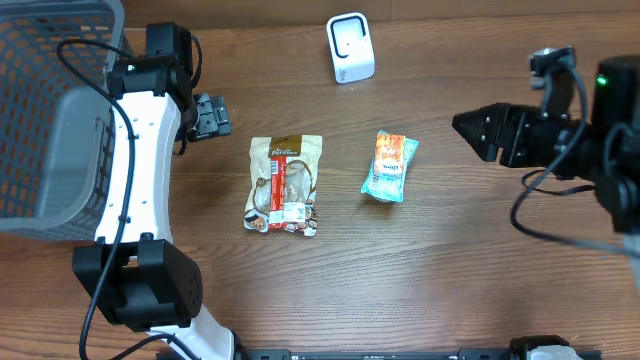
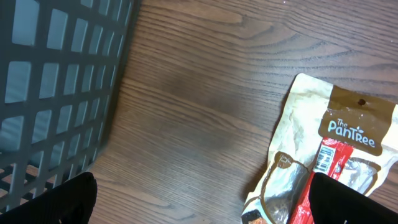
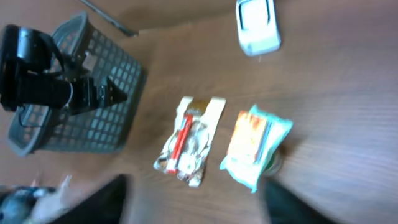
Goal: Scan the item barcode
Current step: 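Reach the right gripper toward the teal-and-orange snack pack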
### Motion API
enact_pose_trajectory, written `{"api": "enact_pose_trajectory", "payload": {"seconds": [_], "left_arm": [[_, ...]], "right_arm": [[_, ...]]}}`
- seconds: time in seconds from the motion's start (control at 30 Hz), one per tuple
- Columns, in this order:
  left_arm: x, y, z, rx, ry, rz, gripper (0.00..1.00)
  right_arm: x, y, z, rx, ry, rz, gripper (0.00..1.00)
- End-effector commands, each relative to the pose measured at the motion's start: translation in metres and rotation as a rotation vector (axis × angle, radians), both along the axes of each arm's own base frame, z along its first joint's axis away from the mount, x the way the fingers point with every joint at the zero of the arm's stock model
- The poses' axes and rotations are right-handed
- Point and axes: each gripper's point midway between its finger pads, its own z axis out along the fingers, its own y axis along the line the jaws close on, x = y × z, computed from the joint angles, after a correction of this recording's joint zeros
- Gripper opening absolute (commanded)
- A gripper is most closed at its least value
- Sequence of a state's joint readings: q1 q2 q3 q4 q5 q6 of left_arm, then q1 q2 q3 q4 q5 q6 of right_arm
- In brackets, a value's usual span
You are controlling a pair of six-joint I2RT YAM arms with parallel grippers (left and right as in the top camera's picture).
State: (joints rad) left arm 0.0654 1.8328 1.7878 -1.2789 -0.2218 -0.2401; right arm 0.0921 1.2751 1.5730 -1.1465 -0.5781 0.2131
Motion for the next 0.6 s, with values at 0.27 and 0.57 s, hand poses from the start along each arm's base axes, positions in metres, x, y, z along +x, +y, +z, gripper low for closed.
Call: {"api": "enact_pose_trajectory", "payload": {"seconds": [0.27,0.57], "left_arm": [[0.003,0.0,0.006,0.015,-0.017,-0.004,1.0],[0.003,0.0,0.006,0.015,-0.017,-0.004,1.0]], "right_arm": [[0.022,0.028,-0.068,0.001,0.276,0.082,0.42],[0.034,0.039,-0.132,-0.149,0.396,0.082,0.43]]}}
